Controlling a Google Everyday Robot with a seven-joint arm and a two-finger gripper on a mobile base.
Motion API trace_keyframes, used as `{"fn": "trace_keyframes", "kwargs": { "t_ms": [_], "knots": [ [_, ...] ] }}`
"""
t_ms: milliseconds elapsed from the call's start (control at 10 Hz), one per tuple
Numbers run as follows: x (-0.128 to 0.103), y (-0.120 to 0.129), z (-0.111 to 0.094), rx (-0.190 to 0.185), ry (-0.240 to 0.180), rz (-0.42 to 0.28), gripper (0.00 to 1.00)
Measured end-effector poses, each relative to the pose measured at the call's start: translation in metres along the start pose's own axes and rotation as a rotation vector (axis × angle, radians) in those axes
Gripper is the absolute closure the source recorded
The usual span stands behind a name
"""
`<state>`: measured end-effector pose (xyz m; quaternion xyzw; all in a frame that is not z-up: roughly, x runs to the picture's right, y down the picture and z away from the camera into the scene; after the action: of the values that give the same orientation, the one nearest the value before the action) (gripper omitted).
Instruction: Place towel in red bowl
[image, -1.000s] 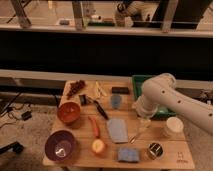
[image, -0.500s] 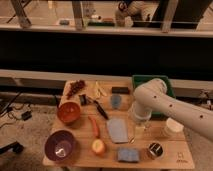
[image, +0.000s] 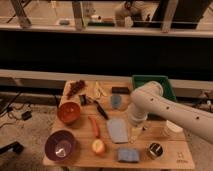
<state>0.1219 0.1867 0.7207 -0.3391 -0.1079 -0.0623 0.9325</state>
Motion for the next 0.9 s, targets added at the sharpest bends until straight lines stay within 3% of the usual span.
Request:
{"fn": "trace_keyframes", "kwargs": {
  "t_ms": [400, 700, 900],
  "knots": [
    [-0.002, 0.001, 0.005, -0.009, -0.01, 0.018, 0.2],
    [-0.019, -0.01, 0.043, -0.012, -0.042, 0.053, 0.2],
    [-0.019, -0.014, 0.051, -0.007, -0.056, 0.069, 0.2]
  ]
}}
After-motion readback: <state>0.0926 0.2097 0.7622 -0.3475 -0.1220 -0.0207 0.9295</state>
